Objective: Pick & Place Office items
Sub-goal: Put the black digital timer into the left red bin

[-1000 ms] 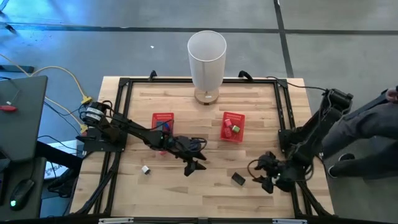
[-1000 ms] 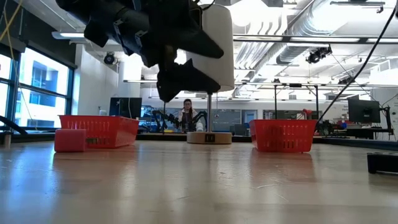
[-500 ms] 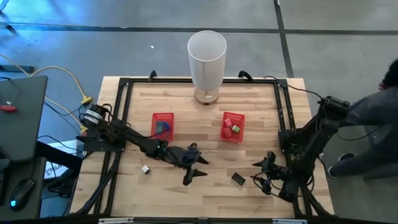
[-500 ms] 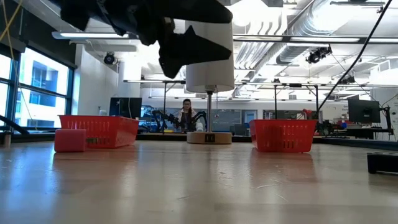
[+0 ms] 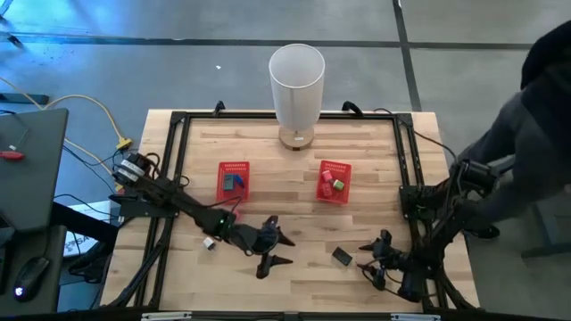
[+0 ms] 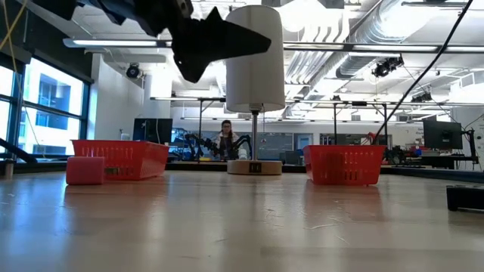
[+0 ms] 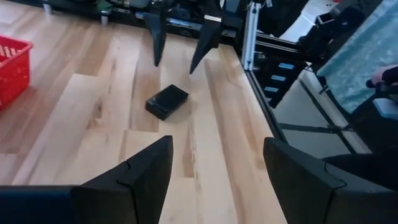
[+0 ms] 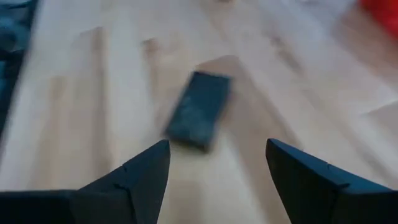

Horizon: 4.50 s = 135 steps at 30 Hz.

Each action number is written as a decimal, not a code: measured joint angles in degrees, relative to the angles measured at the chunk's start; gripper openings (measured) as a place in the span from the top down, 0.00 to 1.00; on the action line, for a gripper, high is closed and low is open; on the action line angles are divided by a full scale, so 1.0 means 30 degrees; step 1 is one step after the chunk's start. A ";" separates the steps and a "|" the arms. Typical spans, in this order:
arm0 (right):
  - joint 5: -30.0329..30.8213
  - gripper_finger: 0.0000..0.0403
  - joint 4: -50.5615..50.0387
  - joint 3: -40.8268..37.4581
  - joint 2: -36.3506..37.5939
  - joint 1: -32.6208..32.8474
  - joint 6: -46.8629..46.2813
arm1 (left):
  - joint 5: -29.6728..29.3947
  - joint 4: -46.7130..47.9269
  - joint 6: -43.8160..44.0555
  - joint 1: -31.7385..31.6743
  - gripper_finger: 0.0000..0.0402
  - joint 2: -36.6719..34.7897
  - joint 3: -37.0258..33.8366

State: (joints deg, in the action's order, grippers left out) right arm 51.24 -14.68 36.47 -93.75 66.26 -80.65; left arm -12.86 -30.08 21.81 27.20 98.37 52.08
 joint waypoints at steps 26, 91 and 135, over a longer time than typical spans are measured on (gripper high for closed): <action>0.1902 0.37 0.5307 -0.0008 -0.4303 0.0363 -0.0633 | -0.0007 -0.0844 0.0235 0.1351 0.39 0.0000 0.0011; 0.3413 0.37 1.0813 0.0021 -0.7572 -0.3100 0.6475 | -0.0009 -0.1034 0.0224 0.1208 0.39 -0.0006 0.0011; -0.4383 0.65 1.6280 -0.0037 -0.3783 -0.6937 1.3988 | -0.1563 -0.2359 -1.3830 0.0908 0.39 0.2832 -0.0003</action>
State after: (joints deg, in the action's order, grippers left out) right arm 38.09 34.16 36.36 -105.10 45.45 -38.69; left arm -17.55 -37.15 -19.68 29.92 106.86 52.07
